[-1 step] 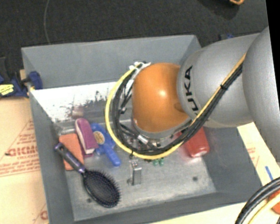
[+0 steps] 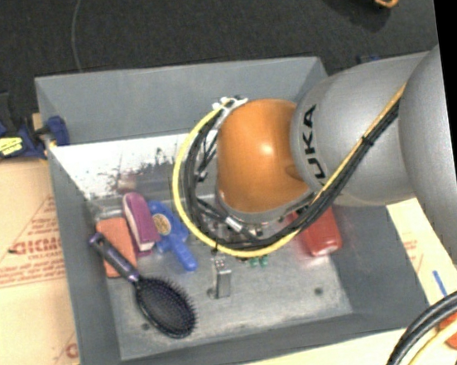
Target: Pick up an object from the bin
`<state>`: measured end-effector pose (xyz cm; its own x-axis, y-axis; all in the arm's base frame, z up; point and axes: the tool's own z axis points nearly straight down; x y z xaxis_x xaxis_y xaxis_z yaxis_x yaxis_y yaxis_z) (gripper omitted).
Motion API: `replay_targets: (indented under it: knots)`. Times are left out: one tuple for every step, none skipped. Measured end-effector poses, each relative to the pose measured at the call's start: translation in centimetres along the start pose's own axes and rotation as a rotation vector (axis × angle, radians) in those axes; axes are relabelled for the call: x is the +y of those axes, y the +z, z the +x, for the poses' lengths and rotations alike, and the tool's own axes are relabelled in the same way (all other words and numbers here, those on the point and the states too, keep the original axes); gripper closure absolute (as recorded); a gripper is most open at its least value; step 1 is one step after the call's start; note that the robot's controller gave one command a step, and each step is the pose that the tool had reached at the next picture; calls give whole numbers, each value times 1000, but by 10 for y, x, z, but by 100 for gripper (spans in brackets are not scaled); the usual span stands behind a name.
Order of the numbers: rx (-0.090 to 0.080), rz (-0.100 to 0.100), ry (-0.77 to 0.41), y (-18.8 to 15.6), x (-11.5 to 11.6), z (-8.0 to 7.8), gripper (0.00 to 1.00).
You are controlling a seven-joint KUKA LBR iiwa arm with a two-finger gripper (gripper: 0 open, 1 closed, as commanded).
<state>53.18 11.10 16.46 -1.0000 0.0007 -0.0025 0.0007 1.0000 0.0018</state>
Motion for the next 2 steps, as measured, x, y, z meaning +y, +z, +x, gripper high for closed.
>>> replay_targets:
  knots:
    - [5,-1,146,95,83,50,0]
    - [-15,-2,290,17,81,24,0]
